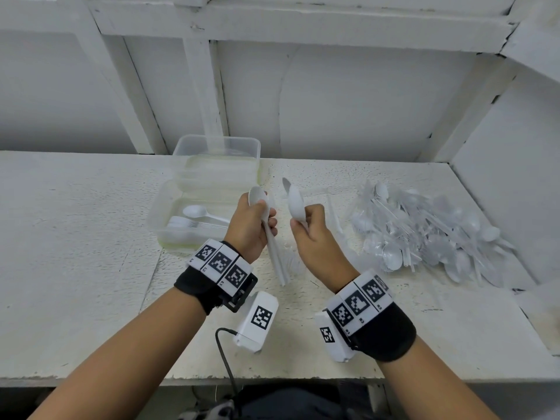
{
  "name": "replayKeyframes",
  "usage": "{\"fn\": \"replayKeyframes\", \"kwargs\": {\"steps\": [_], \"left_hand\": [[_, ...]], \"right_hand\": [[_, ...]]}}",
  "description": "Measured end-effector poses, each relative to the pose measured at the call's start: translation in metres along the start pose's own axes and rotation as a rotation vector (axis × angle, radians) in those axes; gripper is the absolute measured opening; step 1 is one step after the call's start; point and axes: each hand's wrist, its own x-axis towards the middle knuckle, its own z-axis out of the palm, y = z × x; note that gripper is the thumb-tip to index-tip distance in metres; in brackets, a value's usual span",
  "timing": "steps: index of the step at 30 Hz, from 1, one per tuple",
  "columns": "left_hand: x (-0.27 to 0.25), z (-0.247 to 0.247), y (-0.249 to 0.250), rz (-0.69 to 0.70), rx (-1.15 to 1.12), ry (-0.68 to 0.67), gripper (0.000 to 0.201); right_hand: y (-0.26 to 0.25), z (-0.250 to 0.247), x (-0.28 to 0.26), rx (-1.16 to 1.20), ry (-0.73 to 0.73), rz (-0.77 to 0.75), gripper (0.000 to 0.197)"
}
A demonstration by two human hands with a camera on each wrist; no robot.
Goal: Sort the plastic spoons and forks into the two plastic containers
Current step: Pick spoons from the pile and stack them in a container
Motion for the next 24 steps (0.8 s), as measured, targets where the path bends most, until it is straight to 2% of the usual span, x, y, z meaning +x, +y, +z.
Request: {"fn": "replayKeyframes", "kwargs": {"steps": [2,3,6,7,9,14,18,21,24], "left_hand": [[0.002,0.0,-0.001,-0.014,0.027,0.008,0.015],[0.002,0.0,-0.002,-0.014,0.042,-0.007,0.021],[0.0,0.003,-0.003,-0.007,0.048,-0.107,0.054],[-0.001,0.005,-0.003,0.005,0.044,-0.147,0.057],[-0.004,0.008,-0.002,0.033,0.069,-0.17,0.046],[-0.005,0.008,-0.002,0.028,0.046,-0.047,0.016],[-0.005,0.004,0.0,0.054,-0.017,0.049,0.015],[-0.001,-0.004,0.002,0.07,-0.076,0.121,0.016],[0.002,-0.01,0.003,0.082,-0.033,0.181,0.019]], "right_hand": [[0.001,0.0,0.0,-0.023,-0.018,0.01,0.007],[0.001,-0.001,0.0,-0.016,-0.022,0.023,0.009],[0.0,-0.002,0.001,0.09,-0.016,0.091,0.022],[-0.001,-0.002,0.002,0.099,-0.02,0.101,0.025],[-0.001,-0.002,0.002,0.094,-0.033,0.116,0.027],[-0.003,-0.004,0.001,0.113,-0.066,0.158,0.027],[-0.003,-0.008,-0.001,0.104,-0.047,0.152,0.023],[0.001,-0.011,-0.001,0.129,0.016,0.14,0.027],[0.005,-0.014,-0.001,0.299,0.092,0.116,0.03]]}}
